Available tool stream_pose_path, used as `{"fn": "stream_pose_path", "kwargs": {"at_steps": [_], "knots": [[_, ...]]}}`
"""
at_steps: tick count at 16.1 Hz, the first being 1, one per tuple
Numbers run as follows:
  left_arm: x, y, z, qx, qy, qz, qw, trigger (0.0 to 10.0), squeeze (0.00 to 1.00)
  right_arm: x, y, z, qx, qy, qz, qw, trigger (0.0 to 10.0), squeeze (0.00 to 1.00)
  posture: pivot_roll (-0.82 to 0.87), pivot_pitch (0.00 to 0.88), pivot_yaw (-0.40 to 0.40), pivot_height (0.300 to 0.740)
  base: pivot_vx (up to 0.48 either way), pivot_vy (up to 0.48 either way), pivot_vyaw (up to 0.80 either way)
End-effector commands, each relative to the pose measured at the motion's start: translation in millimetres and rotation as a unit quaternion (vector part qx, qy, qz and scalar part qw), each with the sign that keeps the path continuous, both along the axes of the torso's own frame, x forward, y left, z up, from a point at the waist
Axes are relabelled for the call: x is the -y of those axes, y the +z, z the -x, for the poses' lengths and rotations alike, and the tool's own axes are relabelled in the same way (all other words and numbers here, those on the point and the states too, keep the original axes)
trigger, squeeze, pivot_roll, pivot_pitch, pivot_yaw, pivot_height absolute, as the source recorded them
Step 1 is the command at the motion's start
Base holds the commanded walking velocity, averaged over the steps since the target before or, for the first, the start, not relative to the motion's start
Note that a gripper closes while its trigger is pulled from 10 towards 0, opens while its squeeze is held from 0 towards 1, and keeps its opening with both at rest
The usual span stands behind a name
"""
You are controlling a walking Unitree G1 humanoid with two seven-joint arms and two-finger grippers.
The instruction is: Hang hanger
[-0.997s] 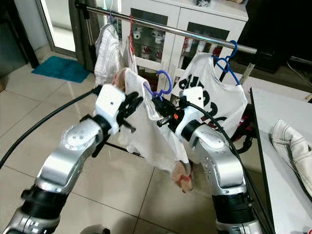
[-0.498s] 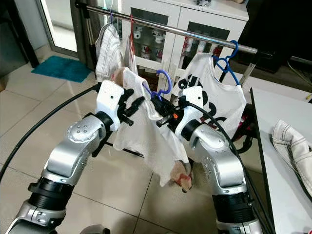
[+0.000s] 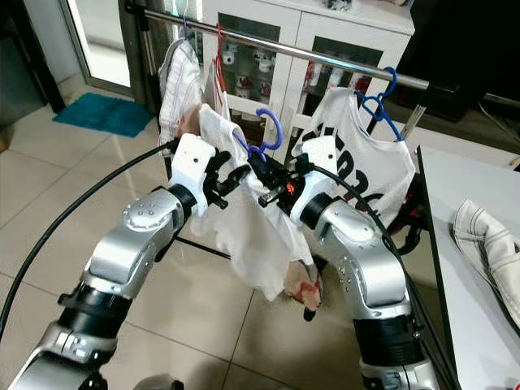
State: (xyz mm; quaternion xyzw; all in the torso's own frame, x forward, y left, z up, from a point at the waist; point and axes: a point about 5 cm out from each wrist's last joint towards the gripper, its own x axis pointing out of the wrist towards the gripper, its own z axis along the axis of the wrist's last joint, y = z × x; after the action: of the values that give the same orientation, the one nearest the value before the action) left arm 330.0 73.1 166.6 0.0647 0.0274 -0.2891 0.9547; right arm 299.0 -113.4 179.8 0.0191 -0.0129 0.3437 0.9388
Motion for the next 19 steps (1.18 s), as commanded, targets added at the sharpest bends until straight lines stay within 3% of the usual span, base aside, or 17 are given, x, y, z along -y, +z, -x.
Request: {"fn": "stream_pose_path", "kwargs": {"at_steps": [1, 2, 3, 5, 9, 19], "knots": [[0.7, 4, -3.0, 0.002, 0.008, -0.001, 1.0, 6.1, 0.0, -0.3, 11, 1.8, 0.028, 0.009, -0.006, 1.0, 0.0, 0.0, 0.02, 0.0, -0.084, 0.74, 0.0, 0.0, 0.0], [-0.8, 4, -5.4, 0.0, 0.015, 0.002, 1.0, 4.5, 0.0, -0.4, 11, 2.0, 0.028, 0.009, -0.006, 1.0, 0.0, 0.0, 0.02, 0.0, -0.082, 0.74, 0.0, 0.0, 0.0], [0.0, 5, -7.0, -0.005, 0.011, 0.014, 1.0, 0.0, 0.0, -0.6, 12, 2.1, 0.028, 0.01, -0.006, 1.0, 0.0, 0.0, 0.02, 0.0, -0.081, 0.74, 0.0, 0.0, 0.0], [6.6, 7, -7.8, -0.013, -0.012, 0.039, 0.999, 0.0, 0.0, -0.7, 13, 1.7, 0.03, 0.011, -0.007, 0.999, 0.0, 0.0, 0.02, 0.0, -0.079, 0.74, 0.0, 0.0, 0.0], [10.3, 6, -7.6, -0.023, -0.025, 0.046, 0.998, 0.0, 0.0, 0.7, 14, 0.9, 0.031, 0.009, -0.007, 0.999, 0.0, 0.0, 0.01, 0.0, -0.078, 0.74, 0.0, 0.0, 0.0], [5.1, 10, -10.4, -0.02, -0.015, 0.056, 0.998, 0.0, 0.0, 4.7, 11, -0.7, 0.026, -0.006, 0.003, 1.0, 0.0, 0.0, 0.01, 0.0, -0.071, 0.74, 0.0, 0.0, 0.0]]}}
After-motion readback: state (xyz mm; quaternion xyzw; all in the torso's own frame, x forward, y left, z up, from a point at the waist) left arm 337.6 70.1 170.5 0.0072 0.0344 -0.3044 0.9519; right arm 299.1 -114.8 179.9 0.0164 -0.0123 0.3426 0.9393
